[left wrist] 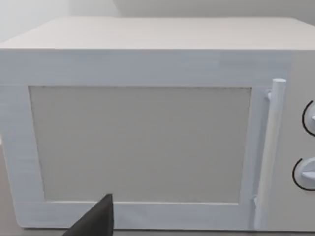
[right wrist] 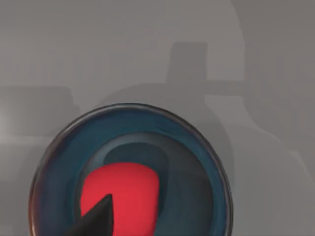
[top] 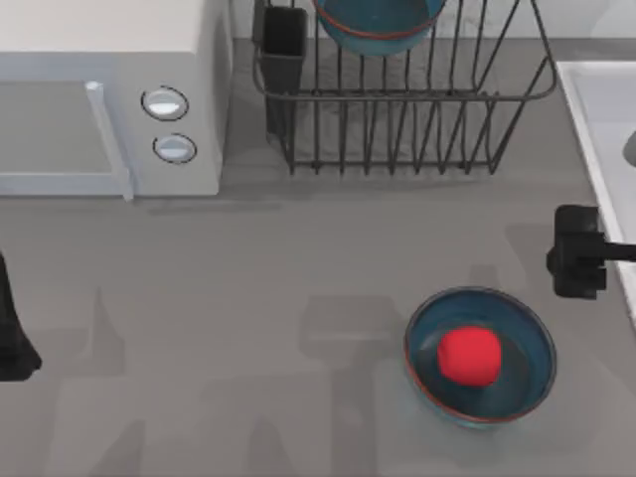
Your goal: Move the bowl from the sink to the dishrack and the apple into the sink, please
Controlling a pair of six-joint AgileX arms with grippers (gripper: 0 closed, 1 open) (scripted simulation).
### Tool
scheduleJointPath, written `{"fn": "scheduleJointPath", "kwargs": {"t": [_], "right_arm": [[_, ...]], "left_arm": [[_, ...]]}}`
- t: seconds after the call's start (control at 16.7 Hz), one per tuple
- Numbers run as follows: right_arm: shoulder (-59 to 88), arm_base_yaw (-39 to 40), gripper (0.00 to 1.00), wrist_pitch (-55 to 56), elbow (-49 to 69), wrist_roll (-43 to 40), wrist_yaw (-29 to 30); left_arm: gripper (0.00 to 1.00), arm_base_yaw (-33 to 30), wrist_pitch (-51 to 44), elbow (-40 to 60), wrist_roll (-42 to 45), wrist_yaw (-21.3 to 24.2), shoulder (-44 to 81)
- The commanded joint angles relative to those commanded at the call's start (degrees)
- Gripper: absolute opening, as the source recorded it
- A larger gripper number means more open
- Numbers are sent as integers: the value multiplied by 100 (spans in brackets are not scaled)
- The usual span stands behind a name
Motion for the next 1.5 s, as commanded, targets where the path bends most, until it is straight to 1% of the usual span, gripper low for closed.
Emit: {"fn": "scheduleJointPath", "kwargs": {"t": [0.18,0.36,0.48,0.66,1.08,1.26,1.5], "right_arm": [[1741,520,100,-958,1148,541,-29],[3030,950,100,-1717,2125,974,-18],[3591,1164,100,-2077,2632,1186,13],[4024,1344,100,-2365,3074,1361,57],[4075,1334,100,-2285,3052,1371,59],[4276,1348,100,-1773,2767,1373,64],[4701,1371,100,-804,2186,1383,55]], "left_arm": [[100,0,0,0,0,0,0],[100,0,0,0,0,0,0],[100,0,0,0,0,0,0],[100,0,0,0,0,0,0],[100,0,0,0,0,0,0],[100,0,0,0,0,0,0],[100,0,0,0,0,0,0]]}}
